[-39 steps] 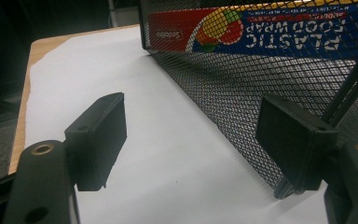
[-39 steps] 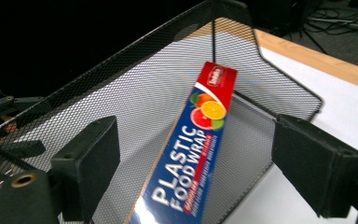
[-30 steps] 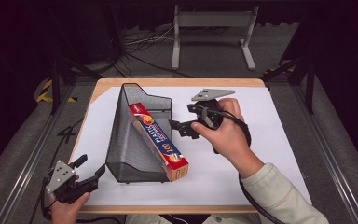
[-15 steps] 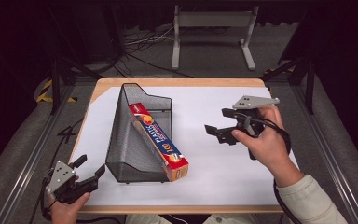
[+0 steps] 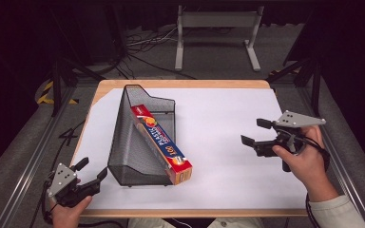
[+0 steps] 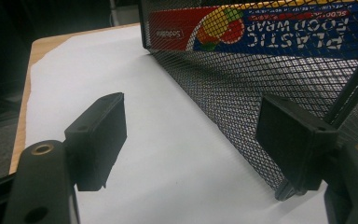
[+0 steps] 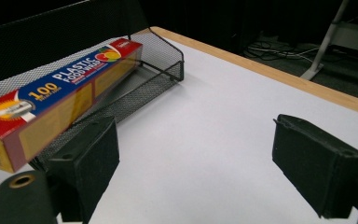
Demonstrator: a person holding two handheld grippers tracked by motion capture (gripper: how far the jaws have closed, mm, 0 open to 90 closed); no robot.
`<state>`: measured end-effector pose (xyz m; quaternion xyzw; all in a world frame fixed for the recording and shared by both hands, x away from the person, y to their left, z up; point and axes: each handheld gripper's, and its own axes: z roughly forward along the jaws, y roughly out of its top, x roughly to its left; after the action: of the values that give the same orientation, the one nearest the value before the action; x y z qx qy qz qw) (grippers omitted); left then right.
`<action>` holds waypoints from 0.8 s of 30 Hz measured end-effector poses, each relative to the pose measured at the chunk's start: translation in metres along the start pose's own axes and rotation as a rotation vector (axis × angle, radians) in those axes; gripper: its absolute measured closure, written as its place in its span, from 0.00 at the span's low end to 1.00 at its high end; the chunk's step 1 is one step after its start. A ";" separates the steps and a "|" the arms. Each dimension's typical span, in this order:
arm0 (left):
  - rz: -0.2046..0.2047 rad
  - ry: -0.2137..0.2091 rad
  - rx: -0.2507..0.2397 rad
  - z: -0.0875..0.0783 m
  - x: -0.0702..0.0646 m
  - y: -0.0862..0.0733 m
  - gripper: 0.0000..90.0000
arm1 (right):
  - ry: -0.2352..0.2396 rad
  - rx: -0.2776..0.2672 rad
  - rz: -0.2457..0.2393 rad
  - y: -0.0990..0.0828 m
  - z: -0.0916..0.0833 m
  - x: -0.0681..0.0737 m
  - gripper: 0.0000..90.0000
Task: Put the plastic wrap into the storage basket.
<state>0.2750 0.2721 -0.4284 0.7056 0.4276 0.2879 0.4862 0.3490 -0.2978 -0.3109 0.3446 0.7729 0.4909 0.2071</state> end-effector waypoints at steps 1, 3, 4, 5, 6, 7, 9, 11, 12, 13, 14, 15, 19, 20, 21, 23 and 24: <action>-0.001 -0.001 0.000 0.000 0.000 0.000 0.28 | -0.003 -0.007 0.007 -0.006 -0.001 -0.003 0.17; -0.001 -0.002 0.000 0.000 0.000 0.000 0.28 | -0.009 -0.030 0.015 -0.019 -0.003 -0.009 0.17; 0.001 -0.004 0.002 -0.001 0.000 0.000 0.28 | -0.012 -0.036 0.009 -0.026 -0.004 -0.011 0.17; 0.001 -0.005 0.000 -0.001 0.000 0.000 0.28 | -0.015 -0.043 -0.003 -0.031 -0.004 -0.013 0.17; 0.001 -0.007 -0.001 -0.001 0.000 0.000 0.28 | -0.022 -0.046 -0.007 -0.035 -0.005 -0.014 0.17; -0.003 -0.008 -0.003 -0.001 0.000 0.000 0.28 | -0.034 -0.042 -0.011 -0.041 -0.005 -0.016 0.17; -0.001 -0.013 -0.002 0.000 0.000 0.000 0.28 | -0.040 -0.036 -0.019 -0.054 -0.005 -0.021 0.17; 0.001 -0.015 -0.003 0.000 0.000 0.000 0.28 | -0.042 -0.033 -0.024 -0.062 -0.006 -0.023 0.17; 0.001 -0.015 -0.003 0.000 0.000 0.000 0.27 | -0.039 -0.030 -0.018 -0.067 -0.006 -0.025 0.17; 0.001 -0.016 -0.003 0.000 0.000 0.000 0.27 | -0.039 -0.030 -0.018 -0.067 -0.006 -0.025 0.17; 0.000 -0.017 -0.003 0.000 0.000 0.000 0.27 | -0.036 -0.028 -0.015 -0.072 -0.006 -0.026 0.17; 0.001 -0.017 -0.002 0.000 0.000 0.000 0.27 | -0.033 -0.025 -0.009 -0.077 -0.005 -0.027 0.17; 0.002 -0.017 0.000 0.000 0.000 0.000 0.27 | -0.031 -0.022 0.005 -0.094 -0.002 -0.028 0.17; 0.002 -0.017 -0.001 0.000 0.000 0.000 0.27 | -0.028 -0.024 0.013 -0.099 -0.001 -0.028 0.17; 0.003 -0.018 -0.001 0.000 0.000 0.000 0.27 | -0.027 -0.026 0.015 -0.102 0.000 -0.029 0.17; 0.002 -0.020 -0.003 0.000 0.000 0.000 0.27 | -0.017 -0.018 0.020 -0.110 0.002 -0.029 0.17; 0.002 -0.020 -0.002 0.000 0.000 0.000 0.27 | -0.011 -0.006 0.022 -0.113 0.002 -0.029 0.17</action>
<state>0.2746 0.2721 -0.4284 0.7085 0.4215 0.2817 0.4910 0.3331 -0.3496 -0.4146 0.3549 0.7665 0.4937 0.2069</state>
